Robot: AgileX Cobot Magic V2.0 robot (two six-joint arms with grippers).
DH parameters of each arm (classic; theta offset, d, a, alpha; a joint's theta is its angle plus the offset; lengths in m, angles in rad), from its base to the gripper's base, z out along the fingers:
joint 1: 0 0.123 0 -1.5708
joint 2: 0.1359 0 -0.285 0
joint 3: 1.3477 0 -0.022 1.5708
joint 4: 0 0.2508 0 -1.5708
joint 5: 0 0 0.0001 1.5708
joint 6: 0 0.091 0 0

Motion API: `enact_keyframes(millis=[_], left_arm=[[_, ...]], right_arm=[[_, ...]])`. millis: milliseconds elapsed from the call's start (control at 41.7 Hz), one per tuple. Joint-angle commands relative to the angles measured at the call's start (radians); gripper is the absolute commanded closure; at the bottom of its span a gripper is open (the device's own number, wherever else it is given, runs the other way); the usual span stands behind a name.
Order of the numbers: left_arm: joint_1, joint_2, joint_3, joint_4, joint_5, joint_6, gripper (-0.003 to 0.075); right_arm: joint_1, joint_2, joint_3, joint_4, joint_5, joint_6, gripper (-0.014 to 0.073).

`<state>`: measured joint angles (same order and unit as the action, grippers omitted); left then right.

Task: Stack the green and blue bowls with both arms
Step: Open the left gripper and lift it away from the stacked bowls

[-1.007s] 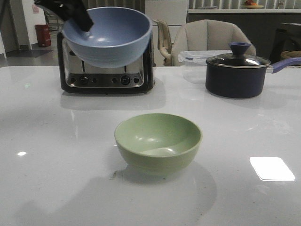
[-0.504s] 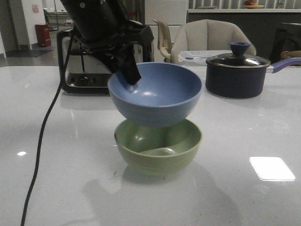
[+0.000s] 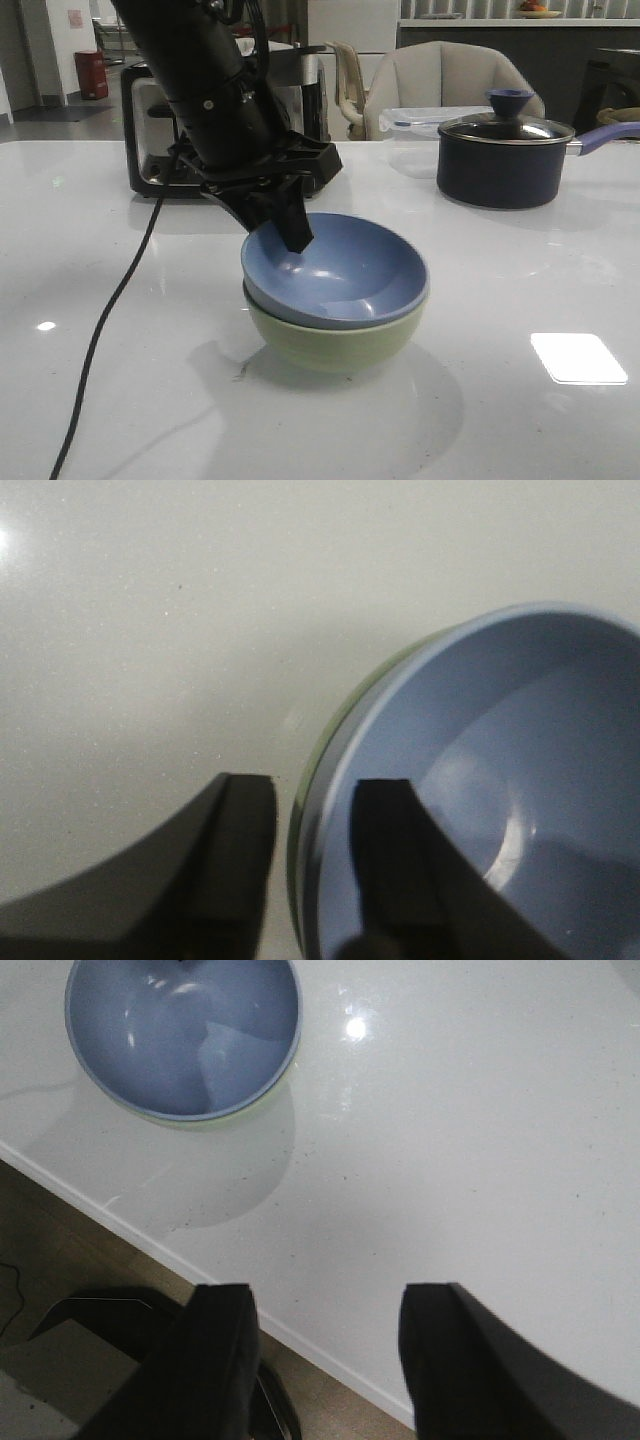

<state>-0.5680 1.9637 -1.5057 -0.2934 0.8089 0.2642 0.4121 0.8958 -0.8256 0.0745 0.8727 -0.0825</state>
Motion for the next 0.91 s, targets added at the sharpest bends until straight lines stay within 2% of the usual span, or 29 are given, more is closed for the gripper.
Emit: enact_keyframes(millis=[0,72,408,792,888], left_arm=[[-0.005,-0.058,-0.050,-0.024,-0.004,0.001,0.0158],[-0.005,-0.081,-0.067,-0.018,0.023,0.013,0.0119],[-0.027,-0.352,-0.017,-0.018,0.065,0.028,0.0119],[-0.093,-0.777,0.344,0.013,0.067,0.052,0.0120],[-0.093,-0.906,0.434,0.073,0.066,0.008,0.0120]], right_arm=[[-0.001,-0.009,-0.027,-0.008,-0.049,0.002,0.0151],[-0.001,-0.009,-0.027,-0.008,-0.049,0.002,0.0151],[-0.001,-0.009,-0.027,-0.008,-0.049,0.002,0.0151],[-0.001,-0.009,-0.027,-0.008,-0.052,0.002,0.0151],[-0.001,-0.009,-0.027,-0.007,-0.052,0.002,0.0151]])
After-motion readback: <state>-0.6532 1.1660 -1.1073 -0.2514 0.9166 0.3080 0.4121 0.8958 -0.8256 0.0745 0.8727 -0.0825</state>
